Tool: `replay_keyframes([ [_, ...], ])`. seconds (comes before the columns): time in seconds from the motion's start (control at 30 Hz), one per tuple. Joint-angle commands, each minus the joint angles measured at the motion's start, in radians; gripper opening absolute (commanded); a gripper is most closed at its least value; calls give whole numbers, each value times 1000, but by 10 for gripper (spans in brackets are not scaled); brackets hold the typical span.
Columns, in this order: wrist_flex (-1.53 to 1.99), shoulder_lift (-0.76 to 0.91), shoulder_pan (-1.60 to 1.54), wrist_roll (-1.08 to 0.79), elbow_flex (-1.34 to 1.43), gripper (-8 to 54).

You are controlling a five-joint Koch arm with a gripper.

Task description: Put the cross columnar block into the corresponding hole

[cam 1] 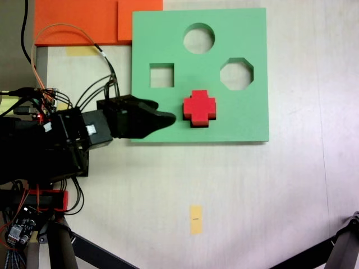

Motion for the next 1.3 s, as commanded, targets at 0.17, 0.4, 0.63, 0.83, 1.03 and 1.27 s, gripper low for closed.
replay_keyframes([
  [0.17,-364,72,241,-396,310,411],
  [0.4,-779,72,334,-453,692,410],
  [0.63,-950,75,325,-463,1054,411],
  [0.83,-948,78,295,-465,1189,411],
  [1.03,-953,77,287,-488,1253,367],
  [1.27,-971,75,296,-483,1255,337],
])
